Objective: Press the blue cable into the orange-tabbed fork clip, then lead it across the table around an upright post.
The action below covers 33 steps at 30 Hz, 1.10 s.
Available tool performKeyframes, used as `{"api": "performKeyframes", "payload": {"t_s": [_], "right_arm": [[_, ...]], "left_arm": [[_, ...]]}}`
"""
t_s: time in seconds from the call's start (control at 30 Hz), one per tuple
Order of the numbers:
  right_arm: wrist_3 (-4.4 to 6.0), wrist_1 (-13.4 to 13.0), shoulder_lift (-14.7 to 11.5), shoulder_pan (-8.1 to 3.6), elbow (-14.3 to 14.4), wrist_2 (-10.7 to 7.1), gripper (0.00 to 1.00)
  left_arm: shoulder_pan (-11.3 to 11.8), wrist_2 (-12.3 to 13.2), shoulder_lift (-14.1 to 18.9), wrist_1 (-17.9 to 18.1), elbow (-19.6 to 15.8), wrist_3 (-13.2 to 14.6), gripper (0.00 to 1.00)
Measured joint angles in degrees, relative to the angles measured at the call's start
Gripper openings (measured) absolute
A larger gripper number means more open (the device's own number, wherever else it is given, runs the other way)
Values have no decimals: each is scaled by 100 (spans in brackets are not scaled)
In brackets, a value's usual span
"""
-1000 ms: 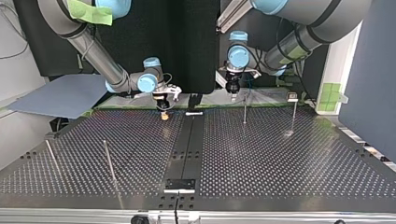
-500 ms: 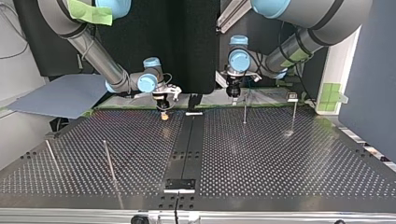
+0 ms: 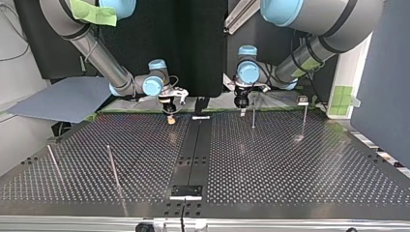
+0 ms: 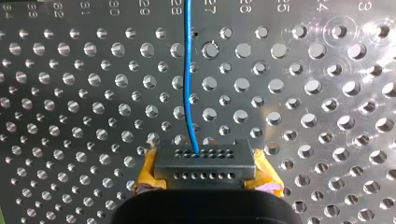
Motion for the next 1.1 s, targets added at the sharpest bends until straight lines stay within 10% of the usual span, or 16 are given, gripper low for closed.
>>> {"api": "performKeyframes", "payload": {"t_s": [0.4,0.63,1.1], "right_arm": [[-1,8,0,6,-2,-11,2],[-1,10,0,7,-8,-11,2],[-1,17,0,10,-7,-20,2]], "left_arm": [[21,-91,-271,-197,242,108,100],[4,-321,-269,-118,246,343,0],[-29,-243,-265,36,243,428,0]]}}
